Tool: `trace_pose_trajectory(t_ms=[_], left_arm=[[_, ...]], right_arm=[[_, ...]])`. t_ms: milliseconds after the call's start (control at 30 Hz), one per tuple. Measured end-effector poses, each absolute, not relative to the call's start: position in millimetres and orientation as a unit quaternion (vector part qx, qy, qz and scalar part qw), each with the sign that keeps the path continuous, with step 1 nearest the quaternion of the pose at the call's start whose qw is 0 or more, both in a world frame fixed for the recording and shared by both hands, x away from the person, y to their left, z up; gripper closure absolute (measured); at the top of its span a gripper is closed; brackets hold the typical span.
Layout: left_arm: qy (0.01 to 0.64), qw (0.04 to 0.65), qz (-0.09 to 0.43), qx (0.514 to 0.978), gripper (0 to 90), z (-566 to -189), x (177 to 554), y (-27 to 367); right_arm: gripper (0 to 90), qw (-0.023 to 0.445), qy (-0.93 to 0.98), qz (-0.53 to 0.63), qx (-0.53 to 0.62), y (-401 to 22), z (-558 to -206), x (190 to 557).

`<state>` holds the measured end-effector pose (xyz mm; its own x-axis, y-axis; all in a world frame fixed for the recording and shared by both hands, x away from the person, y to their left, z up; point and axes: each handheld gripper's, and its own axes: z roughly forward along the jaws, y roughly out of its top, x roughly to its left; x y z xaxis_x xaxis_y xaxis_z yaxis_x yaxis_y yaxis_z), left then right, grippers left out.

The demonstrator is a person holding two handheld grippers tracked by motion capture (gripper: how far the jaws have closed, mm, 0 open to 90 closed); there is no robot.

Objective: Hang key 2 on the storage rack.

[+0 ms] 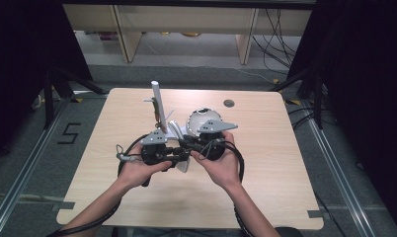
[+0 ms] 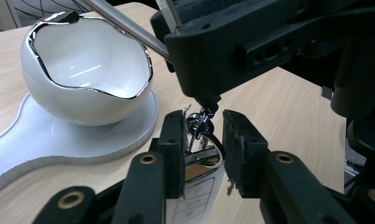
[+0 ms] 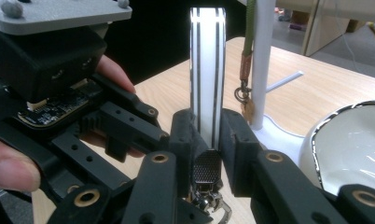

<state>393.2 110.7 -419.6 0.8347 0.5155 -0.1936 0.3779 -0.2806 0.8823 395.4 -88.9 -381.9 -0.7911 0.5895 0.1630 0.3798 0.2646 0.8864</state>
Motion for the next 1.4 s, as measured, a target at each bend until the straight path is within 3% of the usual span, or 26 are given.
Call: trace_pose_trajectory(t_ms=[300,667,800,1067,1400], left_arm=[[0.252,0.518,0.078,0.814,78.0,-419,392,109],[0.246,0.508,0.103,0.819,81.1,-418,388,112],[0.259,0.518,0.107,0.808,81.1,-418,387,116],[0.287,0.552,0.134,0.771,81.2,-418,384,138],[0.311,0.585,0.172,0.729,81.2,-411,376,168]], right_arm=[[76.1,0.098,0.794,0.524,0.294,-88,-383,397],[75.3,0.067,0.796,0.52,0.301,-84,-383,396],[62.8,0.07,0.787,0.533,0.303,-85,-381,397],[55.6,0.093,0.736,0.582,0.334,-116,-370,396],[55.5,0.109,0.722,0.565,0.384,-170,-398,390]])
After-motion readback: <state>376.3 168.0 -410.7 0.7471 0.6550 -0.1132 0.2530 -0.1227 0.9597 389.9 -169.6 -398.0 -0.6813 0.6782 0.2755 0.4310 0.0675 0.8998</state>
